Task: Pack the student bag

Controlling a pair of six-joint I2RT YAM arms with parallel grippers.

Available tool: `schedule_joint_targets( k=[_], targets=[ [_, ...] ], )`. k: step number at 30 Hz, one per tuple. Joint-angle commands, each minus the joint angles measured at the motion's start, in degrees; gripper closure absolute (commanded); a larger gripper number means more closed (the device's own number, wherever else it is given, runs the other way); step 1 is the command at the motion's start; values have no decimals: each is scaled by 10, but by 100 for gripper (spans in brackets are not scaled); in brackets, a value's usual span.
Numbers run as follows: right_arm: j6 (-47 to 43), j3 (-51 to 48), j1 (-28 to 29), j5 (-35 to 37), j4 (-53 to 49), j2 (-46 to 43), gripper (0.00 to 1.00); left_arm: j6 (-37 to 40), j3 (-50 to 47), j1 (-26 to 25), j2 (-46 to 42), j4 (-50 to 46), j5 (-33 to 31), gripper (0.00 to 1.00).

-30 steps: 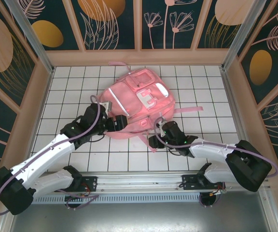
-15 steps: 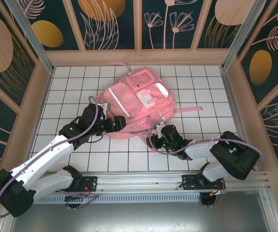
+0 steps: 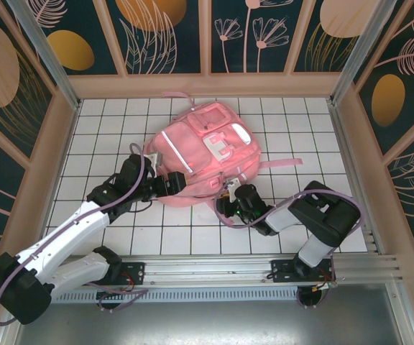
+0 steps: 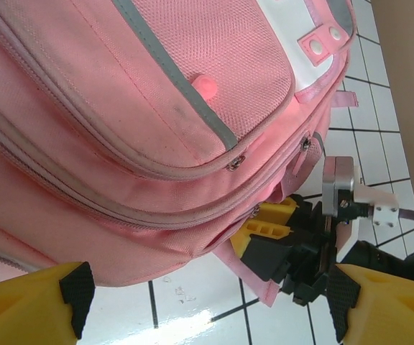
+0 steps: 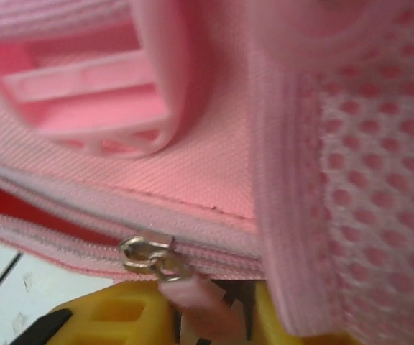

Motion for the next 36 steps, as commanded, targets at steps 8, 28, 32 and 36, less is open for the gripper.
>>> schedule_joint_targets(
  k=[8,28,32,36],
  targets=[
    [10,-35,2,5,-23,-63,100,23,18,16,-8,-20,-43,13],
    [-8,-64,-40,19,-150,-206,100,-78,20,221,243,157,49,16],
    [-5,-64,-39,14,-154,-207,100,-94,-16,221,236,200,84,21],
    [-2,-66,-40,15,-153,-211,100,-112,-46,221,206,208,98,30]
  ],
)
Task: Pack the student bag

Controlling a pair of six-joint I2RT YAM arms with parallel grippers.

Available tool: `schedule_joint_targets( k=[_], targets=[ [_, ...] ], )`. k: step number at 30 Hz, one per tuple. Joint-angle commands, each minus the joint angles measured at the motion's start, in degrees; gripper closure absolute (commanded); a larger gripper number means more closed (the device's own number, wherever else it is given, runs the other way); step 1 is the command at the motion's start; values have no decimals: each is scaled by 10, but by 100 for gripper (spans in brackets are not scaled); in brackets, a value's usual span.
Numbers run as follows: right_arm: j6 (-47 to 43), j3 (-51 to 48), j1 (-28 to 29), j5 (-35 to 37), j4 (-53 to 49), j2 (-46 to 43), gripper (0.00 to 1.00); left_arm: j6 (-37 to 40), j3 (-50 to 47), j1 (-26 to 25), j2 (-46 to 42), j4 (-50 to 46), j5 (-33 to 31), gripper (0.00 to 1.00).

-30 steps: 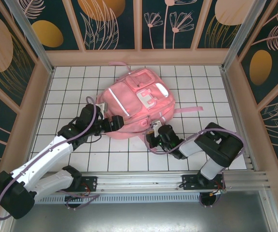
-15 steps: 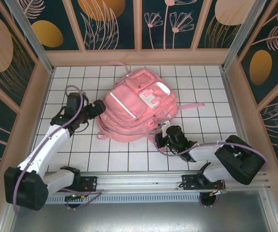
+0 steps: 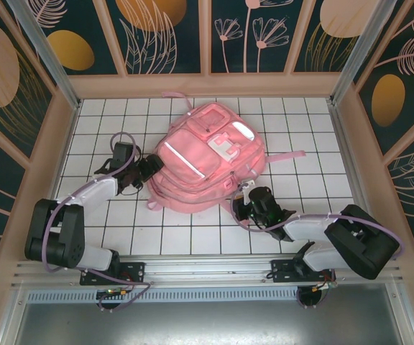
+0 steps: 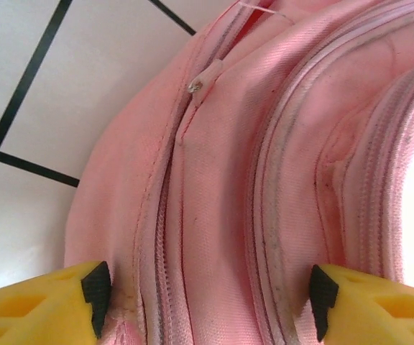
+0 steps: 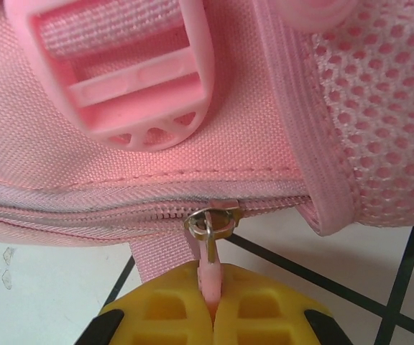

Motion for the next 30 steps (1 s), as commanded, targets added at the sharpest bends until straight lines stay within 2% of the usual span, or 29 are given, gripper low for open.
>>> schedule_joint_targets(
  k=[1,6,11,15,19,25,30],
  targets=[
    [1,-6,-4,0,8,-16,100,-29,-28,0,-33,38,43,33],
    [10,-9,-13,3,8,-25,100,-41,-60,0,-30,65,52,58],
    [24,-18,-34,-16,10,-42,100,-61,-90,0,-33,101,60,74],
    [28,-19,-37,-27,7,-46,100,-95,-112,0,-35,147,79,100],
    [27,-9,-21,-34,-12,-34,100,-149,-140,-1,-53,198,78,100],
    [26,-9,31,8,-26,-39,100,-193,-172,0,-96,208,35,100],
    [25,-9,69,44,-34,-48,100,-214,-190,-1,-109,220,25,100]
  ],
)
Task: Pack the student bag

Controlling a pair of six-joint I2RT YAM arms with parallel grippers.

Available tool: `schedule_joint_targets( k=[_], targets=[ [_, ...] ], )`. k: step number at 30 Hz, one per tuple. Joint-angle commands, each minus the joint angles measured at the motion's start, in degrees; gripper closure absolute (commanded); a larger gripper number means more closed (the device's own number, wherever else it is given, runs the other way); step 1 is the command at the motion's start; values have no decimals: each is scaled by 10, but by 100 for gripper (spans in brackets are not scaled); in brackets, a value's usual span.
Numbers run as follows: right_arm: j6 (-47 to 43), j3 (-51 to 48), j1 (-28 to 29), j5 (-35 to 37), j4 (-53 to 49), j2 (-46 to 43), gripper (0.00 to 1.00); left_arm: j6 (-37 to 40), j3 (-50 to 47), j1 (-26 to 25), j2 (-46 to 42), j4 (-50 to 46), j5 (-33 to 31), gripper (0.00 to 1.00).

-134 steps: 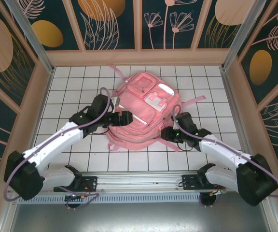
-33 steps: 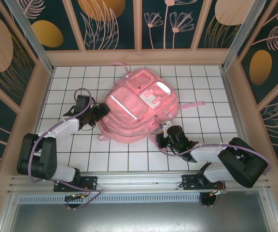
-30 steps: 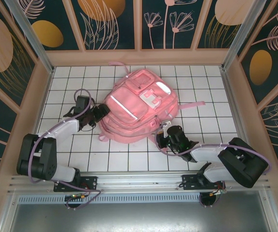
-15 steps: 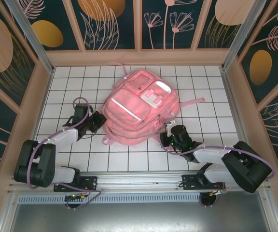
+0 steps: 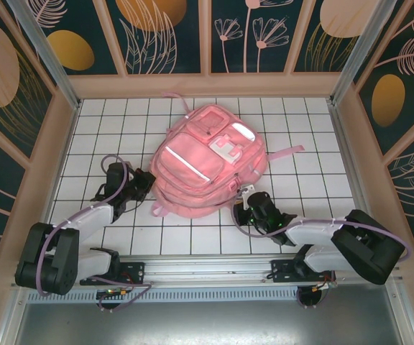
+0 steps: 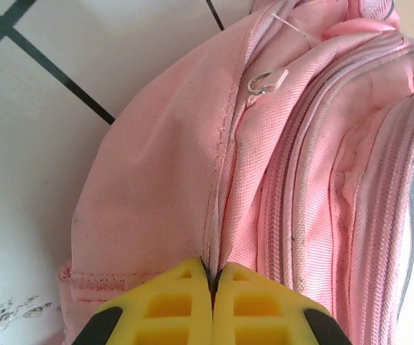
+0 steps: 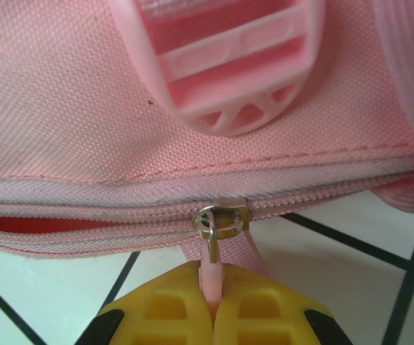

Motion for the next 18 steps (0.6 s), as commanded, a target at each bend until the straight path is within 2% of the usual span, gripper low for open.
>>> schedule_joint_targets(
  k=[1,18],
  targets=[
    [4,6,25,15,-4,-17,100,-28,-13,-1,-9,30,-4,100],
    [1,70,120,24,-31,13,100,-45,-31,-1,-13,49,-4,100]
  ],
)
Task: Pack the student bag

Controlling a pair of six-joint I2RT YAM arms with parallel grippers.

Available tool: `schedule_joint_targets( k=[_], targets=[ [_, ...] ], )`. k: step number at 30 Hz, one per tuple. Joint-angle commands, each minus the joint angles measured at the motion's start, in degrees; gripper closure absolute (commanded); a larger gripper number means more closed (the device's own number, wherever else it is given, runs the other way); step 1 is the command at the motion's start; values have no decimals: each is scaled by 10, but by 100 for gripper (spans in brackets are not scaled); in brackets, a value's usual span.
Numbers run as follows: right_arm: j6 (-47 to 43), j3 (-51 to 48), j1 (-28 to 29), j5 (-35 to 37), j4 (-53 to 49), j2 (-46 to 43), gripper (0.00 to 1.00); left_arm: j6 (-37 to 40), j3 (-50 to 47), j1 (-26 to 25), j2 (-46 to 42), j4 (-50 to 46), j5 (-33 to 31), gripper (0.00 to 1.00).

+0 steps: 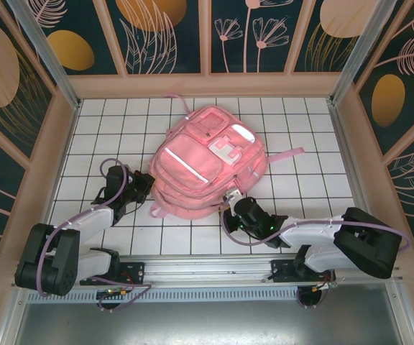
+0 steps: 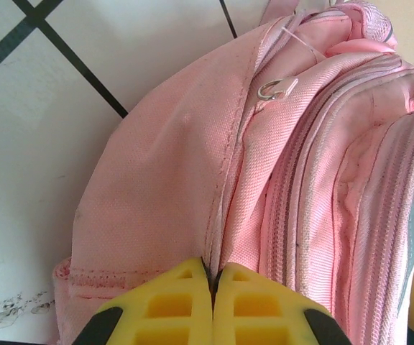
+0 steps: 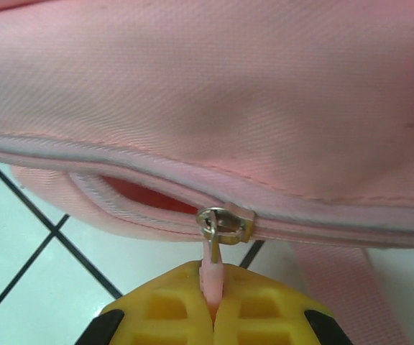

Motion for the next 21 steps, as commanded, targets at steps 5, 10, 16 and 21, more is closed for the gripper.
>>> schedule_joint_targets(
  k=[5,10,16,21],
  targets=[
    [2,34,16,-17,20,26,100,-19,-13,-3,-8,27,7,100],
    [5,76,34,-27,11,64,100,-17,-12,-4,-13,22,6,100],
    [2,106,63,-30,-7,76,100,-15,-15,-4,-14,23,5,100],
    [9,121,63,-18,-19,90,100,-11,-13,-6,-15,29,6,100]
  ],
)
